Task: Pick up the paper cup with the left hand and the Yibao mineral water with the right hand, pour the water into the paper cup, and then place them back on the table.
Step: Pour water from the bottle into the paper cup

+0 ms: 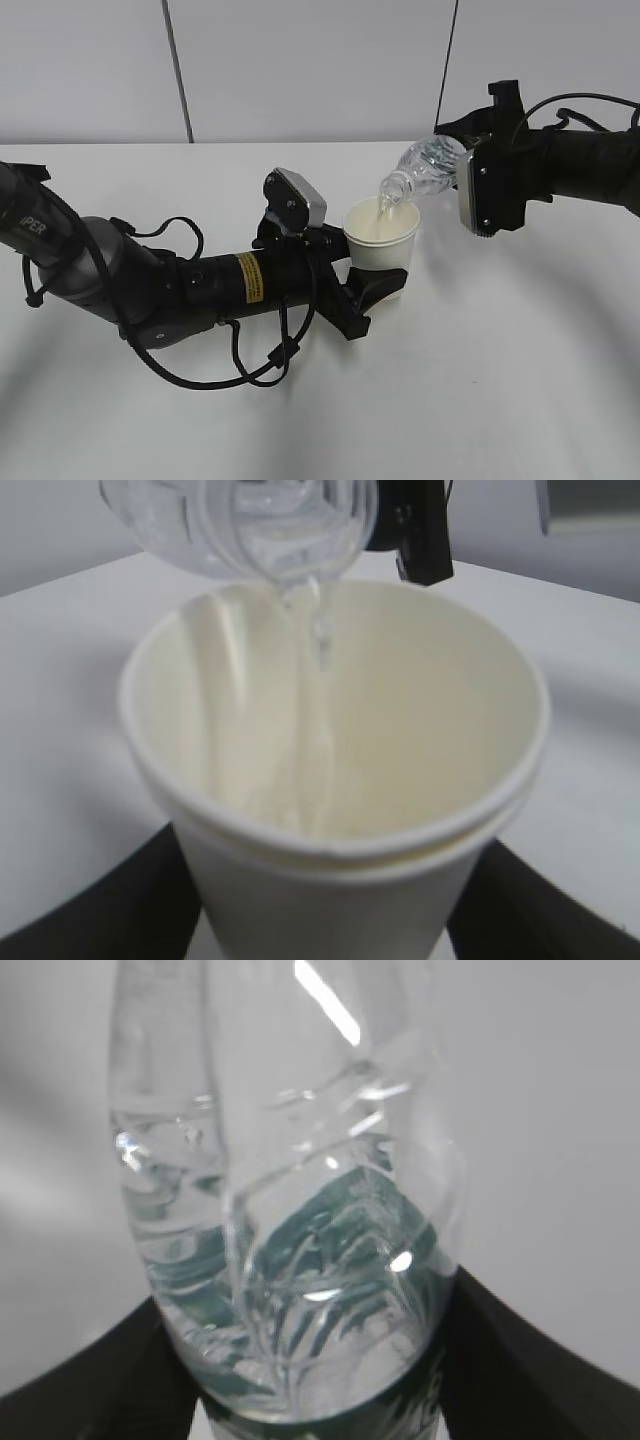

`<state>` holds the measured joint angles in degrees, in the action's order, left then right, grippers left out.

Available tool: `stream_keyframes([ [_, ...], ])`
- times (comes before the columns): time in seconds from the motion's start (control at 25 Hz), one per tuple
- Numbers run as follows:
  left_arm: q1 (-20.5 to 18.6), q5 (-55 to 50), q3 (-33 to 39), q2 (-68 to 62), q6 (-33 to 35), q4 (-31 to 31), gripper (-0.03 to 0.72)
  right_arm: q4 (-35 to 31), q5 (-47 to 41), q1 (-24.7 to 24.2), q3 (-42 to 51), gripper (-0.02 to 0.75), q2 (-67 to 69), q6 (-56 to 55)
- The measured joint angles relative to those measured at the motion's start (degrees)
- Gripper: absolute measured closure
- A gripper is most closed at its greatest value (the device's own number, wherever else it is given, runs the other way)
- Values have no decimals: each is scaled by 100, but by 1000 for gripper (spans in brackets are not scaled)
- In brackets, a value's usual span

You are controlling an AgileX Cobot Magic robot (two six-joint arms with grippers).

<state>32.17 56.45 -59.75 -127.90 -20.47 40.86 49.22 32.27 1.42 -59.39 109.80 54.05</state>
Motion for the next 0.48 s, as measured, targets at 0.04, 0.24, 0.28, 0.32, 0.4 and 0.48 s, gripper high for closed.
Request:
stream_keyframes([
  [0.04,0,0,0,0,0,0,248,-3,0,0,0,269,0,23],
  [0.24,0,0,0,0,0,0,248,-13,0,0,0,269,0,153],
  [0.28,0,0,0,0,0,0,248,-23,0,0,0,269,0,186],
  [0.32,0,0,0,0,0,0,248,-30,0,0,0,269,0,234],
  [0.4,0,0,0,0,0,0,248,-61,0,0,0,269,0,283],
  [0.48,0,0,0,0,0,1,248,-61,0,0,0,269,0,294],
])
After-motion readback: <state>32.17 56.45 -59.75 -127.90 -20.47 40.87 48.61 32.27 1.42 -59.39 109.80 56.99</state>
